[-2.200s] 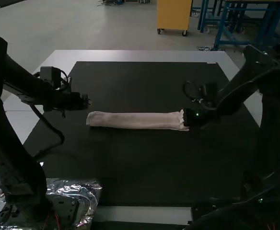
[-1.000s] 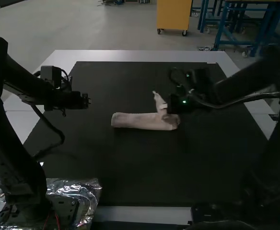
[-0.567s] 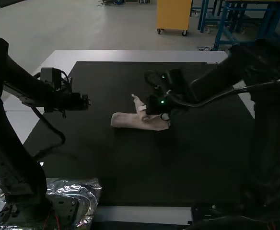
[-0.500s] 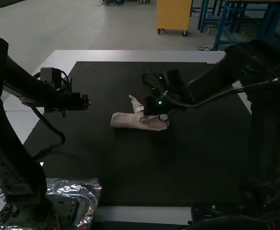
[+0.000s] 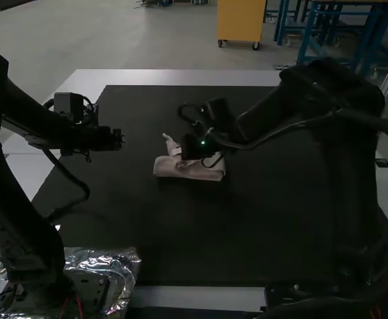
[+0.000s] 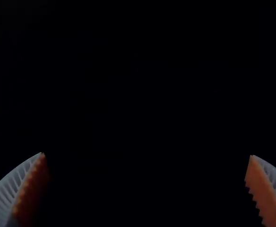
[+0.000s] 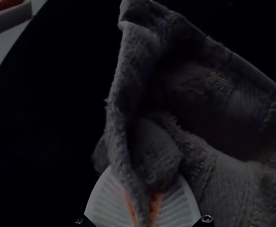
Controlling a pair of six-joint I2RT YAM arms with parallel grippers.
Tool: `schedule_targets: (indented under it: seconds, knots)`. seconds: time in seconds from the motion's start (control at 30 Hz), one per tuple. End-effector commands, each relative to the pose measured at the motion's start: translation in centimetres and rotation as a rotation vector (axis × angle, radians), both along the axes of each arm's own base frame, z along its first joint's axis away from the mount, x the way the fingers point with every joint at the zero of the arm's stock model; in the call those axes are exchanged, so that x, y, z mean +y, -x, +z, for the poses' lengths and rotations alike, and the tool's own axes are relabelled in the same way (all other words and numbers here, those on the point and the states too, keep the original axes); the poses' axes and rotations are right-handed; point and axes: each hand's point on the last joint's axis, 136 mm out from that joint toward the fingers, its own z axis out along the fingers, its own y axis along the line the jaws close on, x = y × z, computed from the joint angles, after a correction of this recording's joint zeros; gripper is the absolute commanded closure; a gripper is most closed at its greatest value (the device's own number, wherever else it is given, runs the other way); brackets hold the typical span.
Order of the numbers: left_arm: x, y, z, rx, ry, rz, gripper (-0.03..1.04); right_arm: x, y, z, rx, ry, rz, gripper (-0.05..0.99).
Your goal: Fold the towel.
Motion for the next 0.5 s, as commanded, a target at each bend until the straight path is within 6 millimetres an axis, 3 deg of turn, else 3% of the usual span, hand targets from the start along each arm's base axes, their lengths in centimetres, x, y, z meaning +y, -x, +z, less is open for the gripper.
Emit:
schedule_targets:
  seconds: [0.0, 0.07, 0.13, 0.17, 0.27, 0.3, 0.33, 0.4, 0.47]
  knots:
    - [-0.2, 0.3, 0.4, -0.015, -0.016, -0.010, 0.04, 1.4, -0.1, 1.8, -0.014, -0.046, 0.019, 0.86]
    - [-0.2, 0.3, 0.4, -0.015, -0.015, -0.009, 0.04, 1.7, 0.3, 2.3, 0.008, -0.071, 0.029, 0.59]
    - [-0.2, 0.3, 0.4, -0.018, -0.016, -0.010, 0.04, 1.8, 0.4, 3.6, -0.011, -0.088, 0.040, 0.41]
    - [-0.2, 0.2, 0.6, -0.024, -0.017, -0.010, 0.04, 1.8, 0.4, 4.9, -0.039, -0.104, 0.048, 0.35]
    - [-0.3, 0.0, 0.7, -0.030, -0.016, -0.011, 0.04, 1.3, -0.2, 8.7, -0.134, -0.173, 0.035, 0.35]
    - [-0.4, 0.0, 0.8, -0.034, -0.016, -0.014, 0.04, 1.0, -0.5, 9.6, -0.154, -0.197, 0.021, 0.37]
    - [-0.6, -0.1, 0.9, -0.039, -0.016, -0.018, 0.04, 0.4, -0.8, 9.8, -0.161, -0.202, 0.006, 0.50]
    - [-1.1, -0.1, 0.9, -0.039, -0.015, -0.029, 0.04, -0.7, -1.4, 9.3, -0.172, -0.200, -0.014, 0.97]
    - [-1.5, -0.1, 0.8, -0.038, -0.030, -0.030, 0.04, -1.4, -1.3, 8.4, -0.157, -0.192, -0.023, 0.96]
